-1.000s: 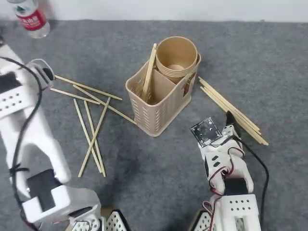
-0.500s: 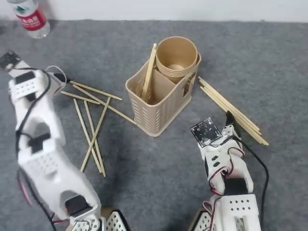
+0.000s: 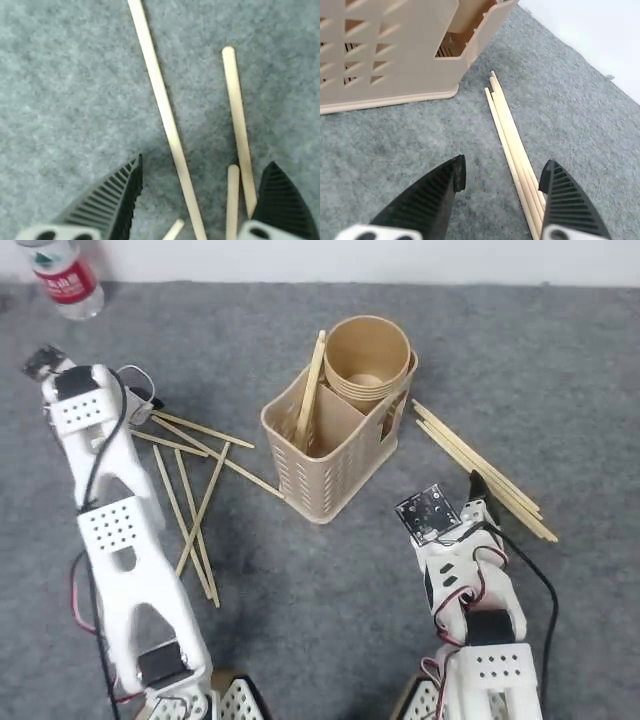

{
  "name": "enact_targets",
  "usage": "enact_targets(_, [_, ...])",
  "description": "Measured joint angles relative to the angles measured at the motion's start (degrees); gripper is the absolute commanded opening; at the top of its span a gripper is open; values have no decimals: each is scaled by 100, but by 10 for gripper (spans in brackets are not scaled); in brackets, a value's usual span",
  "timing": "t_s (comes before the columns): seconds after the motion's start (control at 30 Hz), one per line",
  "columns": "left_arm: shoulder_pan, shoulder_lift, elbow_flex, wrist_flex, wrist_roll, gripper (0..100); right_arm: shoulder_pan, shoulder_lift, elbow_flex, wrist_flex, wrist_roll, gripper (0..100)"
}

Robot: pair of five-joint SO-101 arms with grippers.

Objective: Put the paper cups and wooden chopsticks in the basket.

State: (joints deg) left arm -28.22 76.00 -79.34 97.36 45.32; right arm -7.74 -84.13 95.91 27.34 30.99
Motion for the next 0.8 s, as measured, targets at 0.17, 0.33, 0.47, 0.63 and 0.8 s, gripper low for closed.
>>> enact_targets(0.17, [0,686,-1327,141,44,167,0,0,0,0,0,252])
enact_targets(0.33, [-9,695,-1319,149,-334,86,0,0,0,0,0,252])
enact_targets(0.47, [88,580,-1029,149,-703,17,0,0,0,0,0,252])
enact_targets(0.63, [158,378,-659,149,-1231,9,0,0,0,44,0,252])
enact_targets(0.8, [149,62,-88,149,-1582,9,-114,0,0,105,-9,252])
